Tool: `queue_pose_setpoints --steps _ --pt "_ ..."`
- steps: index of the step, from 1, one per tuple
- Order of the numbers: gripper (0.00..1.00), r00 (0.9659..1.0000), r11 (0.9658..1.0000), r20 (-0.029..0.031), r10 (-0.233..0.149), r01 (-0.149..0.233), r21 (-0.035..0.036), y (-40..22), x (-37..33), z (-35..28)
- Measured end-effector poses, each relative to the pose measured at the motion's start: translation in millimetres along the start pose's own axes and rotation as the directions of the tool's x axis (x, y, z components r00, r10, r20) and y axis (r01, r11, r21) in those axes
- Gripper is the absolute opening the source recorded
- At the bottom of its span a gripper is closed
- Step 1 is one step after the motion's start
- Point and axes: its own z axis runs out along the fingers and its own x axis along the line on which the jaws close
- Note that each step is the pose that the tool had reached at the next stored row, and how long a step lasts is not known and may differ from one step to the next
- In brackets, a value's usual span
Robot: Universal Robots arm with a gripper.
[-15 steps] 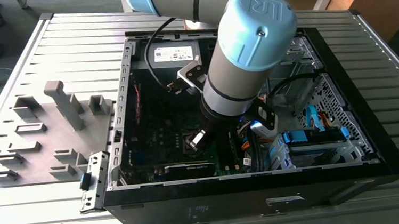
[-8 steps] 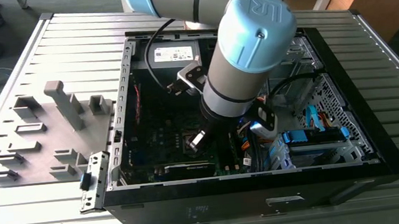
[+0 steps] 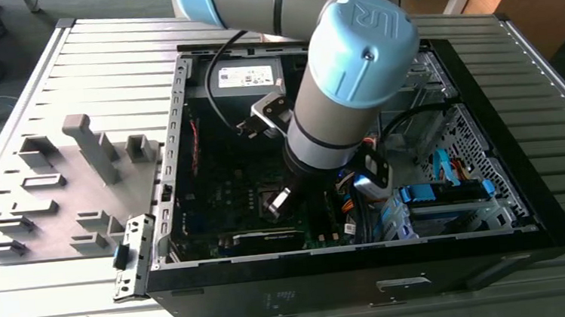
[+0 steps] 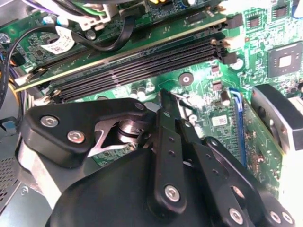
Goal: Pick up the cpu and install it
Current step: 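Install the first cpu locking lever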
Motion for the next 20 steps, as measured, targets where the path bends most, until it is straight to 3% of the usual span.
queue_pose_setpoints --steps 10,20 --pt "0.11 1.0 1.0 0.0 0.0 0.0 0.0 -2.4 1.7 1.2" --pt "0.11 1.0 1.0 -0.0008 0.002 -0.002 -0.0008 -6.0 -2.5 0.8"
